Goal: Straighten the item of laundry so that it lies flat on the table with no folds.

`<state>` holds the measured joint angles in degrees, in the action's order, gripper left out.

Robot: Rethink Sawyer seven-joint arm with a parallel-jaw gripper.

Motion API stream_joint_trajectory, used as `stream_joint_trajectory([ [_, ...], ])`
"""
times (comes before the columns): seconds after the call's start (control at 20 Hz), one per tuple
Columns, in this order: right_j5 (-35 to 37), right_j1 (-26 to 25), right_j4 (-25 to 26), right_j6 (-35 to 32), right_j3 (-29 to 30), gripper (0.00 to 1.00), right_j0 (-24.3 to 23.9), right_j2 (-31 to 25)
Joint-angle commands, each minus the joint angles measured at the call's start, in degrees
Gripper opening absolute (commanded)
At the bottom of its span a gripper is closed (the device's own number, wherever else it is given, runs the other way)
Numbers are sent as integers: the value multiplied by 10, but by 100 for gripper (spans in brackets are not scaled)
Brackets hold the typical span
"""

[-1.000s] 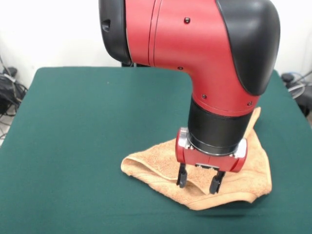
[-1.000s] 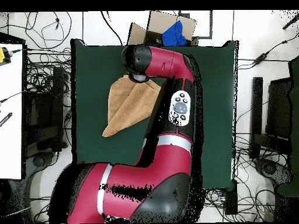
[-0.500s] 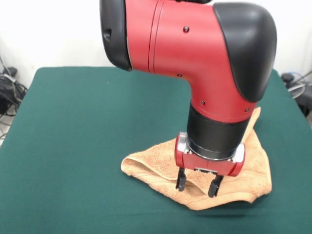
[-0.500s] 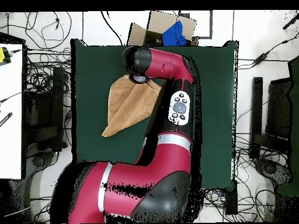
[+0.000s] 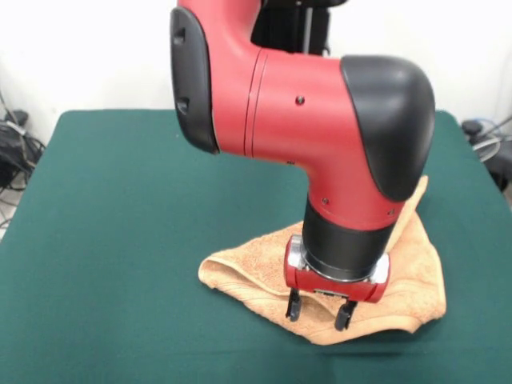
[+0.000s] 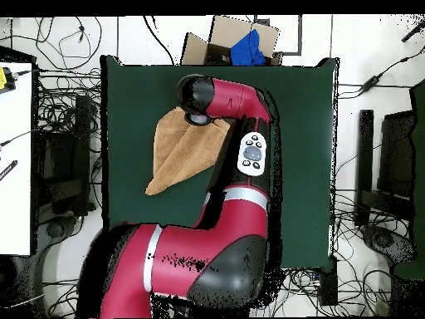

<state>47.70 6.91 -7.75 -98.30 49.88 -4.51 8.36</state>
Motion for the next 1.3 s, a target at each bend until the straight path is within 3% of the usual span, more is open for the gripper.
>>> stream_joint_trajectory([
  [0.05, -38, -12, -13, -123, 70, 100, -3, -35],
  [0.75, -5, 32, -16, -99, 108, 100, -6, -39],
  [1.3, 0, 18, -16, -112, 89, 100, -1, -39],
])
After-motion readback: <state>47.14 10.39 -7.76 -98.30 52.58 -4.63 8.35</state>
